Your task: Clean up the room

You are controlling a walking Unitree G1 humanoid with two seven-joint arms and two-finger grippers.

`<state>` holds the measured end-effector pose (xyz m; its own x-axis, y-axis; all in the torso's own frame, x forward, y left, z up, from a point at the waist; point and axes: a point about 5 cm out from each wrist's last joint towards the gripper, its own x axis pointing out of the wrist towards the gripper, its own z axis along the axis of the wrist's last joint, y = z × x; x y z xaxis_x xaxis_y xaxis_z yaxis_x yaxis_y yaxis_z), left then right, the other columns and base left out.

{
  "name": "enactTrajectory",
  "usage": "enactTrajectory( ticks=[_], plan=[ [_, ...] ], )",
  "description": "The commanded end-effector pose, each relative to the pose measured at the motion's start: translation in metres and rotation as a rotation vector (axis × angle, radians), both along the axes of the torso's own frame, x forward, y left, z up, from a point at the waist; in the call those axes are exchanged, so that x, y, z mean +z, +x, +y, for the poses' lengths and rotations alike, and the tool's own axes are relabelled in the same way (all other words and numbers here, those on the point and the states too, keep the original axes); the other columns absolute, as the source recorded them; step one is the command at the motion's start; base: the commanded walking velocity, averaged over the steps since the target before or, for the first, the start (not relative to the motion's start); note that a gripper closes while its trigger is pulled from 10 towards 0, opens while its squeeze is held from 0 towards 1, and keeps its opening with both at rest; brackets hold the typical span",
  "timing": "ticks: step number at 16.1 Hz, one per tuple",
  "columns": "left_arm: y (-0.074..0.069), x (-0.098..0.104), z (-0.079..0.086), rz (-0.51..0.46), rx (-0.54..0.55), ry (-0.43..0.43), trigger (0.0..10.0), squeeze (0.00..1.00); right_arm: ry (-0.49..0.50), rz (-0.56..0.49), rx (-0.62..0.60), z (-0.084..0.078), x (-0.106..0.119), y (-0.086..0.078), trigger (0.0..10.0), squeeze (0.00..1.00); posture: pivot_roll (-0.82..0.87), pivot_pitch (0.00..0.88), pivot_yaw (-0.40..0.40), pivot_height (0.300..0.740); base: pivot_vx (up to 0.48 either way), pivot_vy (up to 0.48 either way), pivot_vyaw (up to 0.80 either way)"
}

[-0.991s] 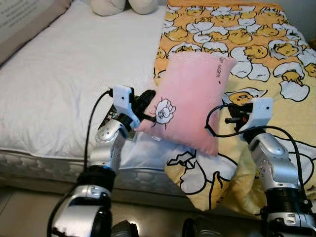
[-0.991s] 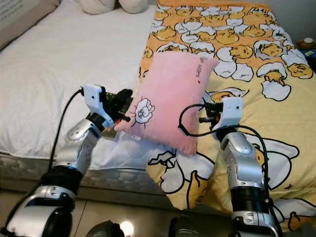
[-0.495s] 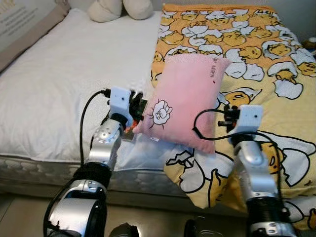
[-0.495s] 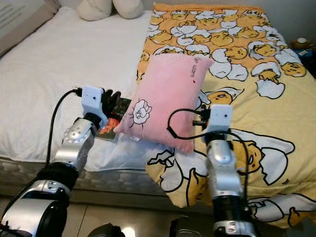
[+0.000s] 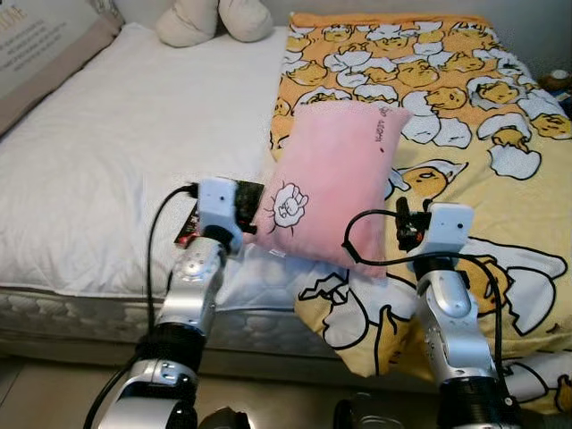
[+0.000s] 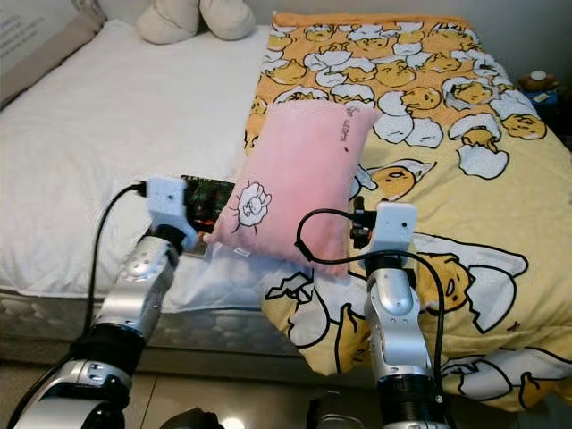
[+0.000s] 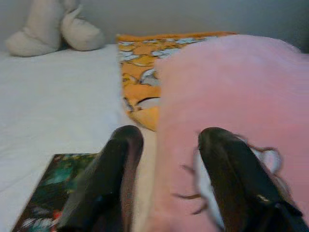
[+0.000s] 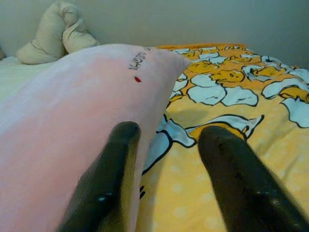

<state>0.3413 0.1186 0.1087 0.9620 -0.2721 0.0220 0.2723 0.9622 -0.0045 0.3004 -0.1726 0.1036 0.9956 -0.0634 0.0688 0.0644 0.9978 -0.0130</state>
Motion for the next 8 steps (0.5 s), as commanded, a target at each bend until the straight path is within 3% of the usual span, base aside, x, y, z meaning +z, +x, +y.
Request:
enactTrajectory(
  ticks=[1,8],
  plan=[
    [0.005,0.004,-0.002,0.004,-0.017,0.018,10.0,1.0,-0.011,-0.016,0.0,0.001,0.003,0.003,10.0,1.0,-0.2,0.0,0.07,0.703,0.0,0.0,0.0],
    [0.023,0.017,0.006,0.021,-0.041,0.039,10.0,1.0,0.059,-0.035,-0.046,-0.002,0.013,0.024,10.0,1.0,-0.2,0.0,0.084,0.703,0.0,0.0,0.0]
  ],
)
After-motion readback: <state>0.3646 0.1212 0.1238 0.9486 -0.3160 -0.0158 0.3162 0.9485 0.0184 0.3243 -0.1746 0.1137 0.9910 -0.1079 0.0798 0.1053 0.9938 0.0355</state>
